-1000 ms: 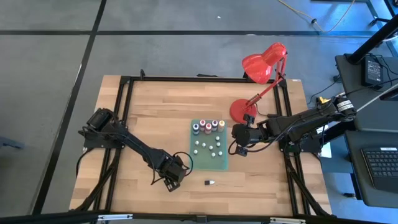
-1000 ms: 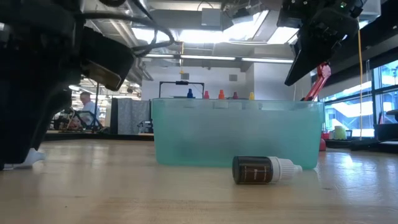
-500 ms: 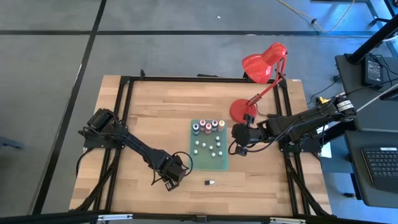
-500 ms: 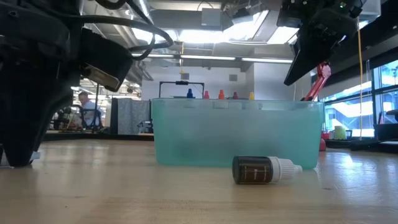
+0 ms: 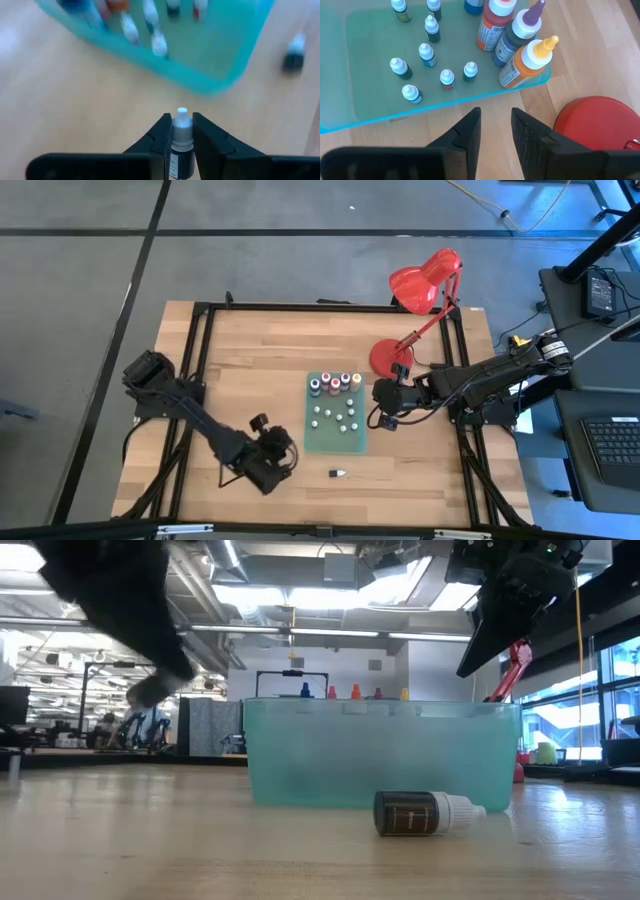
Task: Pick & Place food coloring
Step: Put the small violet food coloring bottle into the green bin
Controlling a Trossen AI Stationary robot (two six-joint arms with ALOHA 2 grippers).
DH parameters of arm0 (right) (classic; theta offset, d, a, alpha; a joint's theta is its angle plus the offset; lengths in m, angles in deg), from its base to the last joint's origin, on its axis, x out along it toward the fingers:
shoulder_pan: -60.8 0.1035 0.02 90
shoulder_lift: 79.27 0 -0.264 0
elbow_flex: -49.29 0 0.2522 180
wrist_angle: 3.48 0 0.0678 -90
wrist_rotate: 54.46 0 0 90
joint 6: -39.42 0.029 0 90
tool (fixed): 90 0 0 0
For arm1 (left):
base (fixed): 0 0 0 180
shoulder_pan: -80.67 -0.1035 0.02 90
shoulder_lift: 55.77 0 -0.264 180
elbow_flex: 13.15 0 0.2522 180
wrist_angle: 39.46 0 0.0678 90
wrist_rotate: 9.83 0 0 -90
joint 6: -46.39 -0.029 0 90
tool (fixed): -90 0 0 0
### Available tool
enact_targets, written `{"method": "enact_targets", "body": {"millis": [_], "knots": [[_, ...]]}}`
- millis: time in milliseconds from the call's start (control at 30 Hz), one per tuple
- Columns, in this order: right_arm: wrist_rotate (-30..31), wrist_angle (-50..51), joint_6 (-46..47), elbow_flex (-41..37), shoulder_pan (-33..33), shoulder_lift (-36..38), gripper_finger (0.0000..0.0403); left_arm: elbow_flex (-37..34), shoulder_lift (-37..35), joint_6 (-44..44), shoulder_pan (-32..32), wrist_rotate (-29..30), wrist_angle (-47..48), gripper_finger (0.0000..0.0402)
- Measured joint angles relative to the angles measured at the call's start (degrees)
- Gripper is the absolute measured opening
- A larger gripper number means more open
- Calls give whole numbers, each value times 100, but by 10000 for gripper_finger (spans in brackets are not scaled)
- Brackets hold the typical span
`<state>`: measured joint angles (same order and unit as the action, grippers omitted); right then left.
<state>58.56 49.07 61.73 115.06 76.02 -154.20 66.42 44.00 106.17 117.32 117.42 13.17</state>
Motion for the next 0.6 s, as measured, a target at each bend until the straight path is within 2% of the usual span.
{"method": "enact_targets", "body": {"millis": [67, 333, 500, 600], "knots": [[0, -2, 49, 0, 0, 0, 110, -158, -61, 224, 164, 606, -170, 56], [120, -58, 161, 0, 1, 0, 110, -1075, -55, 1306, 783, 2416, -1114, 55], [131, -190, 214, 2, 0, 0, 110, -1644, -38, 1496, 998, 2999, -2085, 56], [133, -188, 297, 2, 2, 0, 110, -1995, 65, 1383, 1053, 3099, -2755, 57]]}}
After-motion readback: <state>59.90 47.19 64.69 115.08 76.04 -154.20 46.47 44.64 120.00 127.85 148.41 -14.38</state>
